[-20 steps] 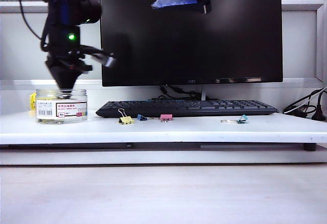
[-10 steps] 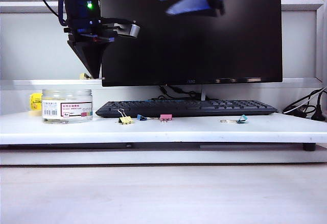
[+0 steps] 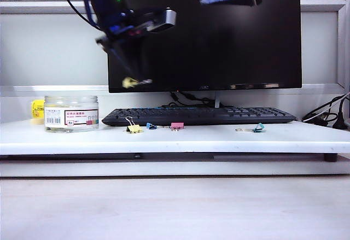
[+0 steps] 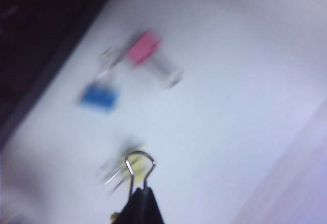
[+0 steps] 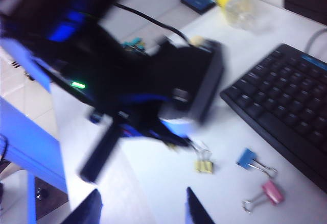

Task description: Take the clips out of the round transparent plastic box and place them on the table.

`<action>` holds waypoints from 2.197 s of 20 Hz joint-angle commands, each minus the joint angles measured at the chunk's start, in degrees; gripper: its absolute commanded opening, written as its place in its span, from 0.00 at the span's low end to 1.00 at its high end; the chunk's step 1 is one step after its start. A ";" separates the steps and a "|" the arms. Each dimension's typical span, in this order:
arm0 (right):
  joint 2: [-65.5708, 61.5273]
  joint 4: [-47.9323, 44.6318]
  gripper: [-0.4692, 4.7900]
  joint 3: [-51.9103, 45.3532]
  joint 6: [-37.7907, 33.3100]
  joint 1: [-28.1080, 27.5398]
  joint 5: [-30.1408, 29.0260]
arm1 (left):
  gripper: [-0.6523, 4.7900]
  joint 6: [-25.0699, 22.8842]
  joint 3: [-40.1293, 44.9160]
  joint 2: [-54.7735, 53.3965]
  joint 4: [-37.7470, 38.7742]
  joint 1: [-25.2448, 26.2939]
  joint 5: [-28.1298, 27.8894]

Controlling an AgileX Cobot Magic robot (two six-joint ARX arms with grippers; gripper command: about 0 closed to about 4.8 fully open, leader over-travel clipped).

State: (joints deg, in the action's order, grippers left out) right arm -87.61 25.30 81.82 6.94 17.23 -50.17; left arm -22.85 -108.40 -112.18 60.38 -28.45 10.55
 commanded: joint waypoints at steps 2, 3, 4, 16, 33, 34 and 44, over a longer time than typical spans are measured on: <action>0.46 0.87 0.49 0.37 0.13 0.07 -0.87 | 0.11 1.86 -0.11 -5.79 -2.97 -0.17 3.72; 0.46 1.11 0.49 0.37 0.13 0.07 -0.85 | 0.11 2.67 -0.13 -7.32 -3.56 -0.17 3.74; 0.46 1.49 0.49 0.37 0.15 0.07 -0.90 | 0.11 2.73 -0.13 -8.98 -4.00 -0.20 3.67; 0.46 1.90 0.49 0.37 0.37 0.07 -1.01 | 0.41 3.06 -0.57 -9.94 -7.78 -2.80 -0.31; 0.46 2.36 0.49 0.37 -0.59 0.15 -3.98 | 0.40 0.22 1.66 5.31 5.07 10.88 -14.16; 0.46 2.36 0.49 0.37 -0.59 0.15 -4.00 | 0.40 -1.81 1.70 4.87 4.96 11.39 -13.29; 0.46 2.80 0.49 0.37 -0.76 0.15 -4.24 | 0.40 -13.75 2.34 -0.20 2.47 11.54 -19.56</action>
State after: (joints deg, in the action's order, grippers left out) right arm -87.53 28.36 81.89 6.31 17.26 -53.89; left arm -35.44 -106.06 -112.40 63.59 -16.86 -8.62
